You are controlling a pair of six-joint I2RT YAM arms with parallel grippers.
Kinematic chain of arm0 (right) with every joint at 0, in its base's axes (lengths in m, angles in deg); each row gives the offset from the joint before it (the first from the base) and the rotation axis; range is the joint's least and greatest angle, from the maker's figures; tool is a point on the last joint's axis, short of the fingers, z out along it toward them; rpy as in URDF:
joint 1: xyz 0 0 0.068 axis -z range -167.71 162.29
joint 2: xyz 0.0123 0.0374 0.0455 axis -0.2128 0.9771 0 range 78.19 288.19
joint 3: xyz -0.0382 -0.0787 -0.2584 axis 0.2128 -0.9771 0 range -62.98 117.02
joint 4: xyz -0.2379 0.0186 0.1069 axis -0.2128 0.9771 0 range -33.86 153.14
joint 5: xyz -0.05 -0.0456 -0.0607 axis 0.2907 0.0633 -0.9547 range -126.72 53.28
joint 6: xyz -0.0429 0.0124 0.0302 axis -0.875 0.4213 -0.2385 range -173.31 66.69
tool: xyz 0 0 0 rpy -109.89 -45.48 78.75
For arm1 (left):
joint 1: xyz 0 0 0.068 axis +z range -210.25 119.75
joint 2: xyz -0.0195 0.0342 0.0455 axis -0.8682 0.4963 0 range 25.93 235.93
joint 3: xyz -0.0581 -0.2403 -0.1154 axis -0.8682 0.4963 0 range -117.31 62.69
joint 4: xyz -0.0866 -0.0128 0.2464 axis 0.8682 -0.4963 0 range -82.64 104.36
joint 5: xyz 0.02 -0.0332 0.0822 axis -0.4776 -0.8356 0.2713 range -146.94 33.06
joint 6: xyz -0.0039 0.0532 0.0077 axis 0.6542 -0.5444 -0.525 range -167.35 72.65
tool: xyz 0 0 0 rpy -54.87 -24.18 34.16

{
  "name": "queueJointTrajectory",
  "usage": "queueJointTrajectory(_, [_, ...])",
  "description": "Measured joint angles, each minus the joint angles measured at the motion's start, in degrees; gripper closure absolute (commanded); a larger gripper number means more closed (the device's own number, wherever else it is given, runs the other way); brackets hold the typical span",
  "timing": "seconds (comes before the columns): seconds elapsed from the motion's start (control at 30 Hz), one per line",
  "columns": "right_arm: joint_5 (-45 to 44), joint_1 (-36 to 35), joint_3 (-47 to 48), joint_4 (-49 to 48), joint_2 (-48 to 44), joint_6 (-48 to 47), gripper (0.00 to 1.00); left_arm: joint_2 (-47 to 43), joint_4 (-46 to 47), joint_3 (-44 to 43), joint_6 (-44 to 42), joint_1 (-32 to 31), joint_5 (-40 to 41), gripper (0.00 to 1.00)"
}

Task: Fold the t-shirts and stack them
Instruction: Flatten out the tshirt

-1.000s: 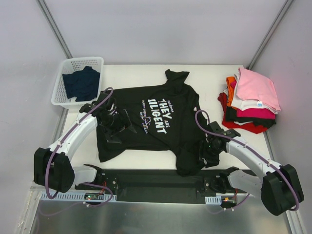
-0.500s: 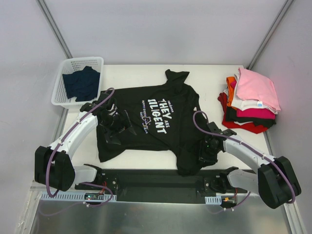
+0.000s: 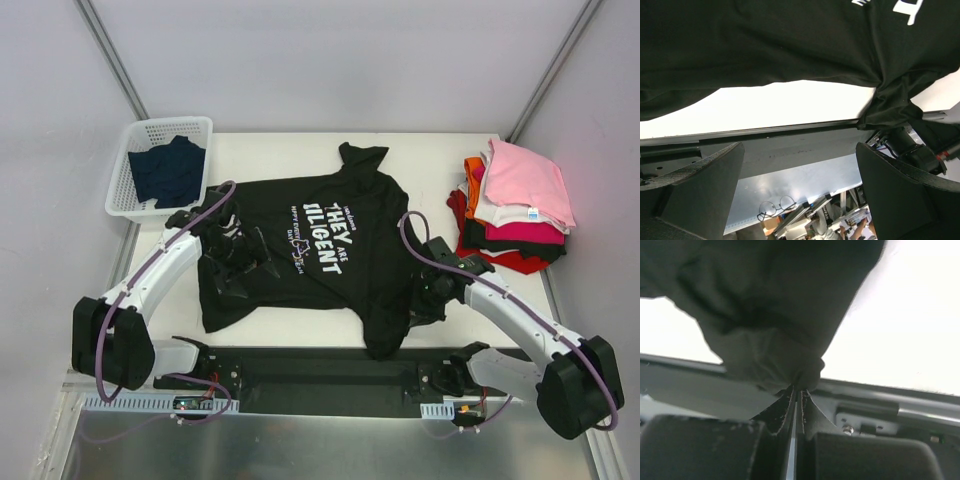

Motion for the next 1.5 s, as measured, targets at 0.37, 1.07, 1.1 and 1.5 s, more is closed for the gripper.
queueJointTrajectory(0.37, [1.07, -10.45, 9.29, 12.48, -0.66, 1.62, 0.99, 5.88, 2.12, -1.05, 0.13, -2.34, 0.13, 0.05])
queueJointTrajectory(1.07, [2.05, -32.72, 15.69, 14.95, 12.57, 8.07, 0.91, 0.37, 6.12, 4.94, 4.76, -7.82, 1.84, 0.04])
queueJointTrajectory(1.1, [2.03, -33.88, 16.02, 14.58, 13.42, 8.39, 0.81, -0.11, 6.12, 5.42, 4.92, -7.82, 1.86, 0.04])
queueJointTrajectory(1.5, [-1.42, -36.79, 18.58, 16.61, 13.20, 10.01, 0.20, -1.44, 5.99, 6.56, 5.38, -7.85, 2.34, 0.03])
